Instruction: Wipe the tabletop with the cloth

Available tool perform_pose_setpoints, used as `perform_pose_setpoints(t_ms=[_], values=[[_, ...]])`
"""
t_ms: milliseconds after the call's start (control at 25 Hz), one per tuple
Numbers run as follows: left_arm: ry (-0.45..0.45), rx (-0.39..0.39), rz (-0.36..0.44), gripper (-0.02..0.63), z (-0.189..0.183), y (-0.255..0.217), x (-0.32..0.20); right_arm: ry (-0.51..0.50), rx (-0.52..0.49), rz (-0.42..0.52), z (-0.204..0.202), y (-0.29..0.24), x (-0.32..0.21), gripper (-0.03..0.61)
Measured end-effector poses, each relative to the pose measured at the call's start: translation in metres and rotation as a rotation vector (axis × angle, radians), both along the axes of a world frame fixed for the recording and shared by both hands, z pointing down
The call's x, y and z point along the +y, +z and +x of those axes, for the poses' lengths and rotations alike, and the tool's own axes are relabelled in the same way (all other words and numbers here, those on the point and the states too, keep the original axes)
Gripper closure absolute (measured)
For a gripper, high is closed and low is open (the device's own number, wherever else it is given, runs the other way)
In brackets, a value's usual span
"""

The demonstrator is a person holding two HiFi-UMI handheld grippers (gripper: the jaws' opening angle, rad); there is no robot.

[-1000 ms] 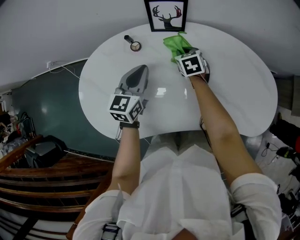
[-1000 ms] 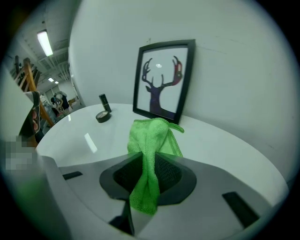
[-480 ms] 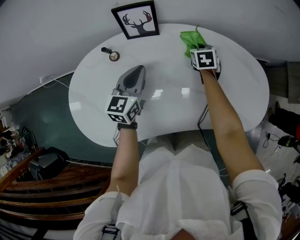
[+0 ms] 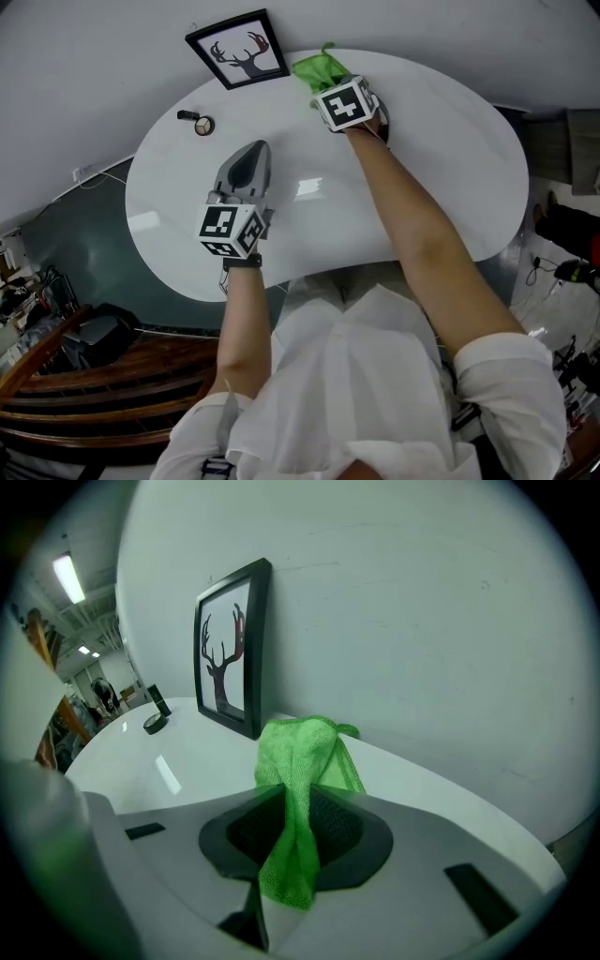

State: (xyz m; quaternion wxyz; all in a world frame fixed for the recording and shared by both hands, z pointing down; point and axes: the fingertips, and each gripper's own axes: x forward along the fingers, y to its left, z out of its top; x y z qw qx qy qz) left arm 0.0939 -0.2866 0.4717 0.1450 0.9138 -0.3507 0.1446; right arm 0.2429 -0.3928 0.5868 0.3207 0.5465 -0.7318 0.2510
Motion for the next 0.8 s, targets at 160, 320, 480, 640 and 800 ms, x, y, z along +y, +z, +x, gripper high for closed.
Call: perform_pose_setpoints(t_ms=[160, 320, 480, 640, 800], values=[[0.001, 0.009, -0.002, 0.594, 0.013, 0.001, -0.001, 0.061, 0.007, -0.014, 0.054, 0.005, 0.017, 0.506], [0.016, 0.014, -0.005, 0.594, 0.032, 0.004, -0.001, 0.199, 0.021, -0.045, 0.128, 0.011, 0.046, 0.506], [0.046, 0.024, -0.005, 0.594, 0.055, 0.004, 0.002, 0.302, 0.048, -0.043, 0.205, 0.012, 0.085, 0.506], [0.075, 0.03, -0.006, 0.594, 0.073, 0.003, 0.009, 0.415, 0.088, -0.064, 0.28, 0.014, 0.136, 0.506], [0.094, 0.029, -0.005, 0.594, 0.08, 0.002, 0.017, 0.508, 0.136, -0.095, 0.338, 0.017, 0.192, 0.506]])
